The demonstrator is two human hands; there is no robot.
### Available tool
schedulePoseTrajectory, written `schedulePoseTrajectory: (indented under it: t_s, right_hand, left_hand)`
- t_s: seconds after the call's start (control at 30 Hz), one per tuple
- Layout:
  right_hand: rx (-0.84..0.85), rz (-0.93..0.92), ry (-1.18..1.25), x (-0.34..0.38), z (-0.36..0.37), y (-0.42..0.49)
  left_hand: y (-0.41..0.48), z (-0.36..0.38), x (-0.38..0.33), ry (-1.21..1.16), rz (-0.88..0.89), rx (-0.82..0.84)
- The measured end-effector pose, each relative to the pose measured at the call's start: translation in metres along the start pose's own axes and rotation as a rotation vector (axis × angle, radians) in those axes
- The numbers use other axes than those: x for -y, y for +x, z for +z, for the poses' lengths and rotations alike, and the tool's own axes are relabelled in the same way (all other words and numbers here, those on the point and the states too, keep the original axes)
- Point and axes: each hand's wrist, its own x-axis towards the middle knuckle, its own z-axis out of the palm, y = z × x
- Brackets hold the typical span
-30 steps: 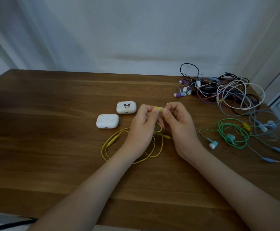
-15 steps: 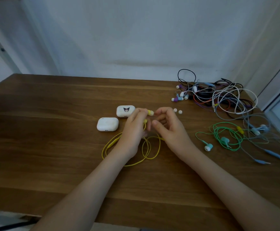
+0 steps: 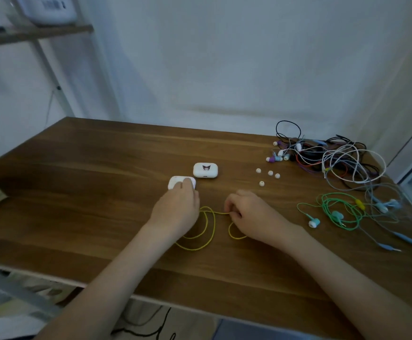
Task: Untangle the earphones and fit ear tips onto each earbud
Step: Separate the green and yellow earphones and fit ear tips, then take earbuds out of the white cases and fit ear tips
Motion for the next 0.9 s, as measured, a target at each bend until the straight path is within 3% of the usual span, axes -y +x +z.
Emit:
schedulePoseTrajectory:
  t_s: [0.13,0.37,0.6,0.77,0.9]
  right_hand:
    - [0.014,0.059,-0.010,-0.018,-0.009,-0.014]
    - [-0.104,0.197,-0.085,-0.060,-0.033,-0.049]
    - [-0.287,0.381,-0.180,-0.090,-0.062,-0.080]
    - [-0.298,0.523,-0.263,-0.101,-0.080,-0.089]
    - [-0.362,0.431,-0.202,-0.089,-0.085,-0.076]
  left_hand:
    - [-0.010,0.006,-0.014,-0.021,0.034,0.117]
    - [-0.007,0.020,-0.080,-0.110,0.144,0.297]
    - [0.003,0.046,-0.160,-0.357,0.449,0.440]
    - [0.011,0.058,-0.183,-0.287,0.624,0.321]
    - [0.018,0.051,-0.170,-0.101,0.668,0.097]
